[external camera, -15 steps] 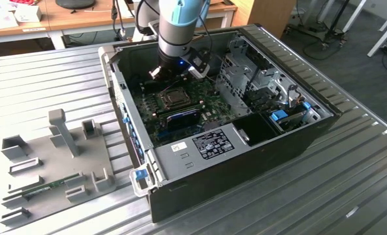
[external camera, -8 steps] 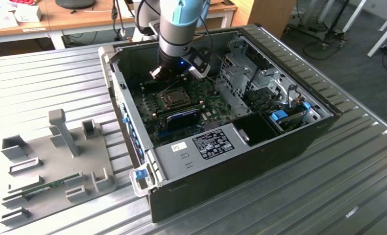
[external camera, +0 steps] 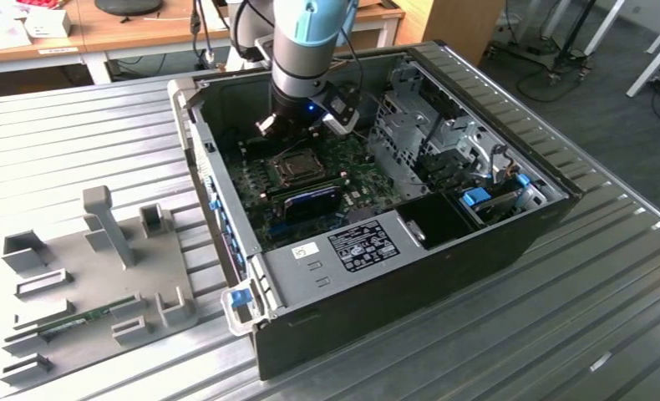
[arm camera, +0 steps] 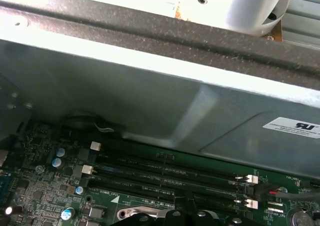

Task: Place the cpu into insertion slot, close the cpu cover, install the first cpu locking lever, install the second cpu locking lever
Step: 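Install the first cpu locking lever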

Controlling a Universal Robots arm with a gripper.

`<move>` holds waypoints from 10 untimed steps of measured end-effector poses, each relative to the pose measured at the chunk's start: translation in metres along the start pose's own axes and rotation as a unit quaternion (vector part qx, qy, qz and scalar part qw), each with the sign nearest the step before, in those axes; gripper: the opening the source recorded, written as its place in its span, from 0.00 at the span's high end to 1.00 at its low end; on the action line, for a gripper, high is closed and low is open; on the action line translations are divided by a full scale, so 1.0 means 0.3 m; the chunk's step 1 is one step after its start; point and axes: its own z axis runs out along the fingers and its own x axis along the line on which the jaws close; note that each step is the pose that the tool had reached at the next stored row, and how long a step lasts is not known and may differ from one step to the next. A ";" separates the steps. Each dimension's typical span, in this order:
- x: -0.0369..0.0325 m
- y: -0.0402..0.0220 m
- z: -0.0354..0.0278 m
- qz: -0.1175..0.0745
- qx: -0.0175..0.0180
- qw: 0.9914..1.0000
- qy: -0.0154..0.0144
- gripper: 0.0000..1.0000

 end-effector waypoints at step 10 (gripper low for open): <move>0.000 -0.005 0.013 0.000 0.000 1.000 0.000 0.90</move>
